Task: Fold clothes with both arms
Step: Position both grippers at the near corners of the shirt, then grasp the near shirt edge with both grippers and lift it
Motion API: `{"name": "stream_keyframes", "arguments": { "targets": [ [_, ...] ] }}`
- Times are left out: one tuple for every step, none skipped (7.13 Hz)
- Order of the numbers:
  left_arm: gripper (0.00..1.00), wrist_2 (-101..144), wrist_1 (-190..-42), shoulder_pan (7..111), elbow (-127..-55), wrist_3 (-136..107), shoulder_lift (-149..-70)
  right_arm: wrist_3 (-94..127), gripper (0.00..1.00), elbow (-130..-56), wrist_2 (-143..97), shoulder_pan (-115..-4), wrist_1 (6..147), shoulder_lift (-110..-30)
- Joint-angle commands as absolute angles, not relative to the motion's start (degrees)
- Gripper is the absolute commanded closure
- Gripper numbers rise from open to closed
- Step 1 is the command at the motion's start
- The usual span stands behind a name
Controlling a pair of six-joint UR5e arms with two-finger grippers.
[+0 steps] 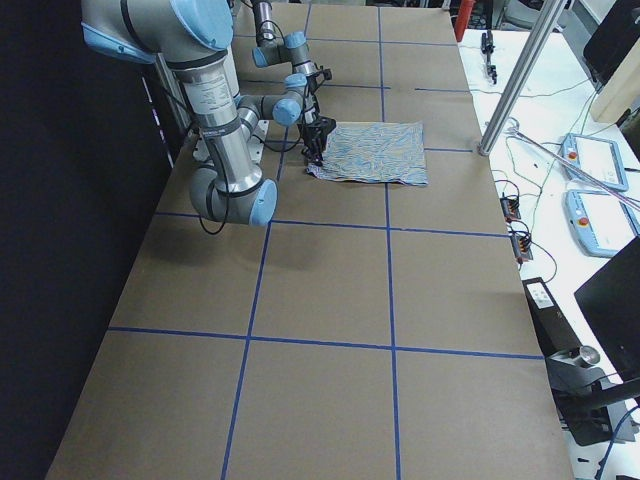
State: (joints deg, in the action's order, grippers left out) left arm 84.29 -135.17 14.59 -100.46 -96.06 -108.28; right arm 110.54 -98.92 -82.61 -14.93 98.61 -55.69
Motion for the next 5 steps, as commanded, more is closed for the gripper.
{"name": "stream_keyframes", "arguments": {
  "targets": [
    [1.00,84.29,-135.18,14.76,-100.98,-95.98,-108.19,110.48,1.00,-102.02,-82.62,-15.12,98.70,-55.63],
    [1.00,84.90,-134.13,15.37,-105.60,-95.37,-107.15,110.30,1.00,-107.26,-82.79,-15.20,100.53,-56.42],
    [1.00,85.69,-125.25,15.21,-113.39,-95.36,-105.49,110.30,1.00,-113.67,-83.92,-15.21,106.03,-56.43],
    [1.00,86.74,-116.19,15.29,-122.08,-95.45,-105.64,110.39,1.00,-119.82,-84.72,-15.21,110.87,-56.43],
    [1.00,88.49,-107.23,15.12,-129.91,-95.80,-105.99,110.65,1.00,-125.02,-85.16,-14.33,115.36,-56.25]
  ]
}}
